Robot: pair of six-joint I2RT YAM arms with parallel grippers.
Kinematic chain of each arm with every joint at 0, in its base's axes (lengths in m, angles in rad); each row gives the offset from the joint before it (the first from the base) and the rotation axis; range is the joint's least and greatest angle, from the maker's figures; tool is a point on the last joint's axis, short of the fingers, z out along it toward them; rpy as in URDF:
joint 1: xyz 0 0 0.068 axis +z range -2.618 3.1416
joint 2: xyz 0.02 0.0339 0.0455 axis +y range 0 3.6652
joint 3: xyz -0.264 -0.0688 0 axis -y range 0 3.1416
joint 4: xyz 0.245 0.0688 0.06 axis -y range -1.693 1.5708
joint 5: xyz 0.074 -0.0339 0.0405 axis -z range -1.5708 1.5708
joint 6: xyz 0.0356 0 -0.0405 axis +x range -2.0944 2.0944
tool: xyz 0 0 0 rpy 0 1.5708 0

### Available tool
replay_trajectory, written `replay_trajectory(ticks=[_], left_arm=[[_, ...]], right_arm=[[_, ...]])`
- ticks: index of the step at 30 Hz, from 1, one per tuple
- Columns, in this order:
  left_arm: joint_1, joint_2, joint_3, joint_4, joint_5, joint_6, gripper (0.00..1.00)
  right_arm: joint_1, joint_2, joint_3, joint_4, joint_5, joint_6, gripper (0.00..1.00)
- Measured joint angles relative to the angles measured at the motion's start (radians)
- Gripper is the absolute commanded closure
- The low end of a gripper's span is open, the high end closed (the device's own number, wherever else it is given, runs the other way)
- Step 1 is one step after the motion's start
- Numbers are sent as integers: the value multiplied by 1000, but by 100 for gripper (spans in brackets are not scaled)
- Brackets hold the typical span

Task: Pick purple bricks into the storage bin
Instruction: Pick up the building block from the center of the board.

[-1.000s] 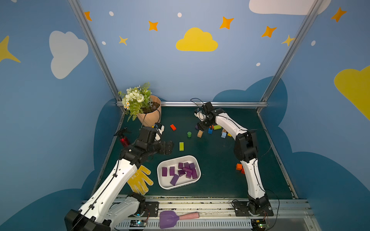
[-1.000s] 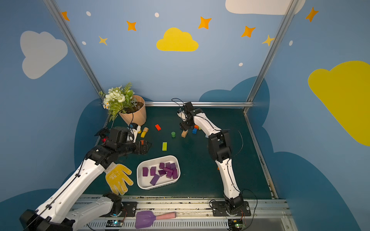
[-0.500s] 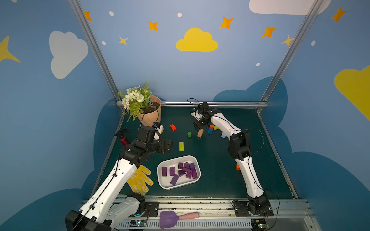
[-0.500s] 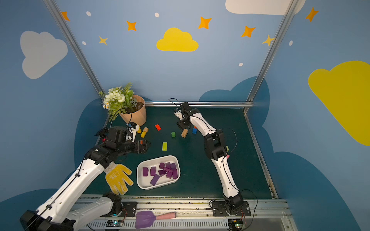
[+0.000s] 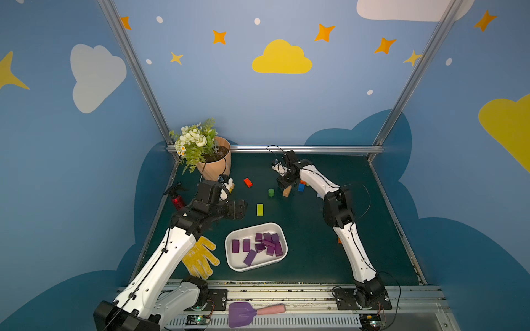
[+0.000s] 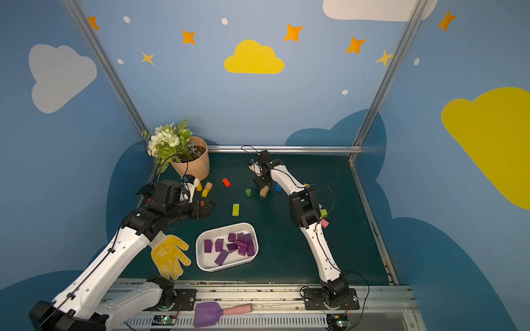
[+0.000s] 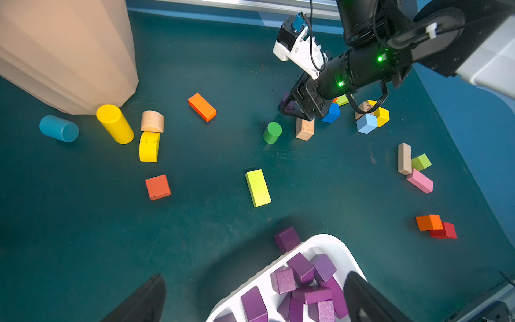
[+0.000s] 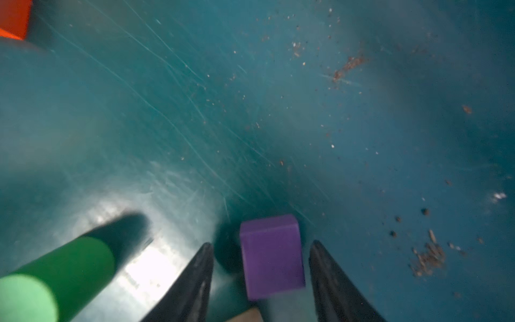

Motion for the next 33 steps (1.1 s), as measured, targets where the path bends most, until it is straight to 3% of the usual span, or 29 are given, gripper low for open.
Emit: replay_trajectory(ticks=[3,10,17,33], left_arm=[[2,0,0,1,3,0,0],[5,12,0,1,8,-4,0],[5,14,0,-1,13,-36,0],[5,-23,16,-151,-24,-199,0]], right_arm=[[0,2,4,1,0,-3,63],[0,2,5,3,-2,0,72],[3,-50,-46,31,-14,46,74],[106,-436,-293,102,-24,128,72]])
